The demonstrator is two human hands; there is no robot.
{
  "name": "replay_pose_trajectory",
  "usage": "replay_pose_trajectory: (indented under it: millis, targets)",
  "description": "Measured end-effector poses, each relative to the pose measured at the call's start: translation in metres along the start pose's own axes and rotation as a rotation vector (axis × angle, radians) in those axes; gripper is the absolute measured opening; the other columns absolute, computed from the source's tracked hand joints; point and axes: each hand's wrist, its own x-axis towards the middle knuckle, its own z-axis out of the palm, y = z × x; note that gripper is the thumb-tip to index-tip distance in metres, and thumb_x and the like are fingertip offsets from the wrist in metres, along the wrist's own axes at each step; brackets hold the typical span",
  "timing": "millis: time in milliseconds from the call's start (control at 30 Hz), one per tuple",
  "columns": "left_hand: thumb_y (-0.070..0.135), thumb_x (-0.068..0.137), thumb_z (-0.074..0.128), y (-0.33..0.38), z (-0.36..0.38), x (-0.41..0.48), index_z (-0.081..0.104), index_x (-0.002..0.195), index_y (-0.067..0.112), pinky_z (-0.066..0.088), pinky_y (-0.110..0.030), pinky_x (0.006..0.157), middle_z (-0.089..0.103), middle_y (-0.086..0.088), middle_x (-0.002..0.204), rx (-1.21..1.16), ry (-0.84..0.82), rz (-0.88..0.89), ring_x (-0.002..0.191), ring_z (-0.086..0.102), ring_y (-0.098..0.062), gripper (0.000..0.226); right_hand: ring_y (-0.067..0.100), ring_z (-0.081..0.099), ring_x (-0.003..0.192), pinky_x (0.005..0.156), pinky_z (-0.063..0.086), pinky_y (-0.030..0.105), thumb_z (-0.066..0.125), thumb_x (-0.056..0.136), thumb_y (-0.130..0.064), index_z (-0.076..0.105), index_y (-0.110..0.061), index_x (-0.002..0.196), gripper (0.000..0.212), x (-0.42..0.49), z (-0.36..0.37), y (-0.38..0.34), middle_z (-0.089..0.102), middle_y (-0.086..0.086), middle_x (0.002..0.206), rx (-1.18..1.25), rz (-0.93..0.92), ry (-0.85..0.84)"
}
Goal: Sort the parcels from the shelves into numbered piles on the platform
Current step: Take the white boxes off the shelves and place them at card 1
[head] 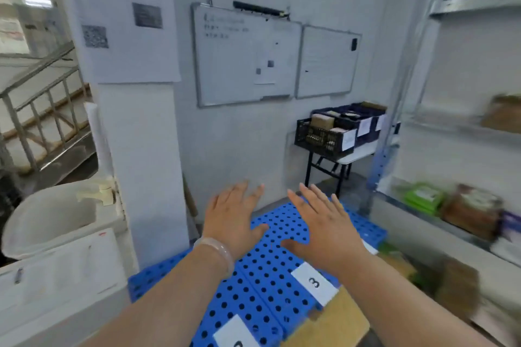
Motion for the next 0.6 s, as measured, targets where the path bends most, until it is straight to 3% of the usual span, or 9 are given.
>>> replay_pose_trajectory:
  millis: [367, 600]
  targets:
    - [0.064, 0.086, 0.046, 0.318, 0.000, 0.096, 0.005, 0.150, 0.043, 0.016, -0.040, 0.119, 0.010, 0.007, 0.160, -0.196, 0.141, 0.388, 0.146, 0.009, -0.015, 0.079, 0.010, -0.018, 0.146, 0.120, -0.009, 0.041, 0.045, 0.082, -0.072, -0.010, -0.042, 0.150, 0.092, -0.136, -0.130, 0.236, -0.014, -0.013, 0.159, -0.119, 0.328, 0.165]
    - [0.064, 0.087, 0.047, 0.449, 0.013, 0.114, 0.003, 0.150, 0.043, 0.015, -0.043, 0.119, 0.009, 0.007, 0.160, -0.258, 0.085, 0.504, 0.146, 0.009, -0.016, 0.079, 0.009, -0.013, 0.147, 0.118, -0.011, 0.036, 0.037, 0.081, -0.076, -0.004, -0.039, 0.151, 0.090, -0.193, -0.188, 0.332, -0.007, -0.012, 0.161, -0.196, 0.452, 0.235]
